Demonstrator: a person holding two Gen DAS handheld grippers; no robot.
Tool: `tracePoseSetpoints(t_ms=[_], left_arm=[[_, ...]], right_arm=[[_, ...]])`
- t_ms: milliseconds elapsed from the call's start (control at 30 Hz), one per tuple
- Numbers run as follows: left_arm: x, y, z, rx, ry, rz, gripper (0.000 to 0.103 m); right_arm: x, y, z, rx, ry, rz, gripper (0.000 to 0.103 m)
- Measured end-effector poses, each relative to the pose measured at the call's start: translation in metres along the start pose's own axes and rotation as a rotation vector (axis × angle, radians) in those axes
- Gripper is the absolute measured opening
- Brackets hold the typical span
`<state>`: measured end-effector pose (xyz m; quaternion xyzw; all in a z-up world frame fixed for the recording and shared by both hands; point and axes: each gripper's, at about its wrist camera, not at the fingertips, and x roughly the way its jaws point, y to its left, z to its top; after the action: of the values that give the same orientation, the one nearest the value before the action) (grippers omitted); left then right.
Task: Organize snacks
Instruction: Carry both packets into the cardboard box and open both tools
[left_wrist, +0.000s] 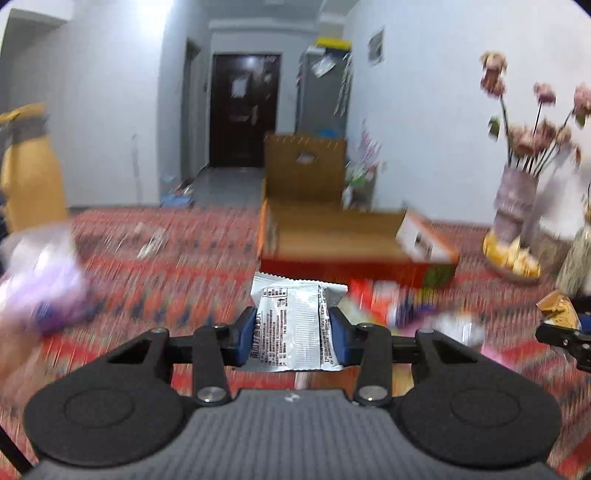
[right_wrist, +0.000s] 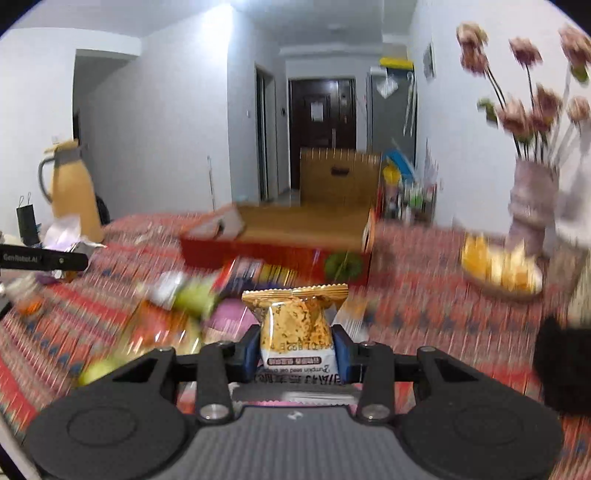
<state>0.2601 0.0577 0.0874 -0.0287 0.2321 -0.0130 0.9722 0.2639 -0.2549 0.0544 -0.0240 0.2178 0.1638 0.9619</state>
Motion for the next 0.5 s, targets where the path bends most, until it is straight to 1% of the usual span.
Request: tracePoseSetpoints(t_ms=[133, 200, 233, 300, 367, 433, 500], left_arm=[[0.046, 0.001, 0.054, -0.011, -0.05, -0.047, 0.042], [0.077, 0.003, 0.078, -0.016, -0.06, -0.058, 0.042], [0.096, 0.004, 0.088, -0.007, -0.059, -0.06, 0.042], [0.135, 0.005, 0.106, 0.011, -0.05, -0.056, 0.042], [0.179, 0.008, 0.122, -0.002, -0.02, -0.037, 0.042], [0.227, 0.009, 0.134, -0.02, 0.031, -0.051, 0.042], [0.271, 0.008, 0.138, 0.001, 0.071, -0.063, 0.042]], right_arm=[[0.044, -0.023, 0.062, -0.041, -0.057, 0.013, 0.039], [0.076, -0.033, 0.091, -0.058, -0.068, 0.018, 0.039], [0.1, -0.04, 0.106, -0.055, -0.063, 0.015, 0.039], [0.144, -0.051, 0.13, -0.036, -0.03, 0.024, 0.039], [0.203, -0.061, 0.15, -0.02, 0.029, 0.022, 0.039], [0.254, -0.067, 0.159, -0.009, 0.08, -0.016, 0.039], [0.307, -0.069, 0.16, -0.02, 0.145, -0.062, 0.039]])
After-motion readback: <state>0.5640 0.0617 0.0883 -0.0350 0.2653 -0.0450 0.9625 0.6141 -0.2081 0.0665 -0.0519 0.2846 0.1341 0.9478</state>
